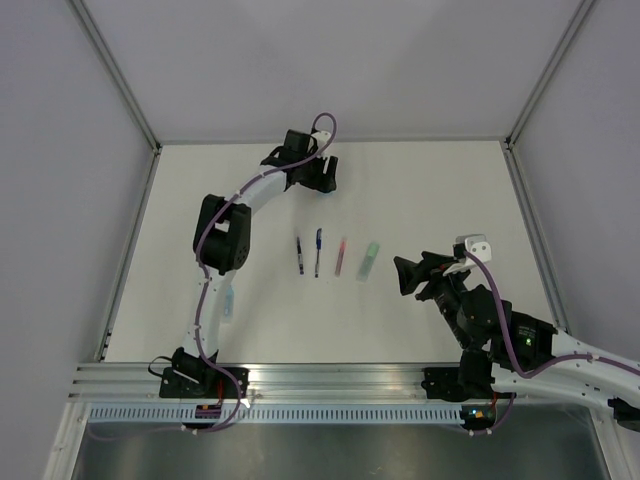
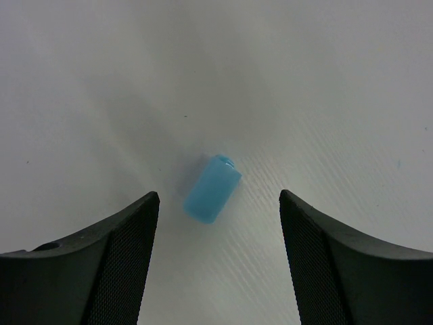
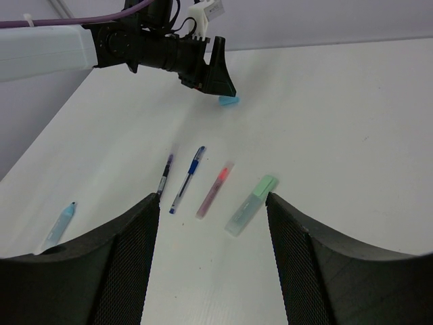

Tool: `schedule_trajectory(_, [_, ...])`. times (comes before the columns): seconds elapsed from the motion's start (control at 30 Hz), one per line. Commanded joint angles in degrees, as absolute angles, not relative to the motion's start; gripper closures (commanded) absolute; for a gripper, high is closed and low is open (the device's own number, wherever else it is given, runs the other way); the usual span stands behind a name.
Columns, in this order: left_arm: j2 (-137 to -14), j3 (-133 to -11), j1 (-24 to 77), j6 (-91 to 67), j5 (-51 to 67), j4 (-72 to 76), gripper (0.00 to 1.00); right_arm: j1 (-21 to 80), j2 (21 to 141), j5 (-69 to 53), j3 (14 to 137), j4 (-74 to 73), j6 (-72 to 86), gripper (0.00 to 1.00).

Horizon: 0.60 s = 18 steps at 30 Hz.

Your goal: Insert the pens into the pen caps

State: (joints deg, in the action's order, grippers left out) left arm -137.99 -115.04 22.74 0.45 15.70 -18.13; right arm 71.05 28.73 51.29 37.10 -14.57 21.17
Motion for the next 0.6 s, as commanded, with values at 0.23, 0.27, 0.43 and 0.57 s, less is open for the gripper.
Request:
schedule_trajectory(0.23, [-140.10,-117.69,22.85,2.46,21.80,-16.61,0.25,71.19,30.41,50.01,38.67,-14.32,20.83,0.30])
schedule_trajectory(0.27, [-140.18,-117.95,22.85,2.29,21.62,-16.70,0.24,71.19,30.50,50.01,38.67,-14.59,20.92,0.29])
schedule_trajectory(0.43, [-140.45,-118.12,22.85,1.85,22.14,-16.96,0.24,71.28,29.80,49.57,38.32,-14.06,20.74,0.29])
schedule_trajectory(0.57, [-140.71,-118.48,22.85,0.70,25.56,-17.14,0.24,71.28,28.83,49.22,38.23,-14.41,20.74,0.29])
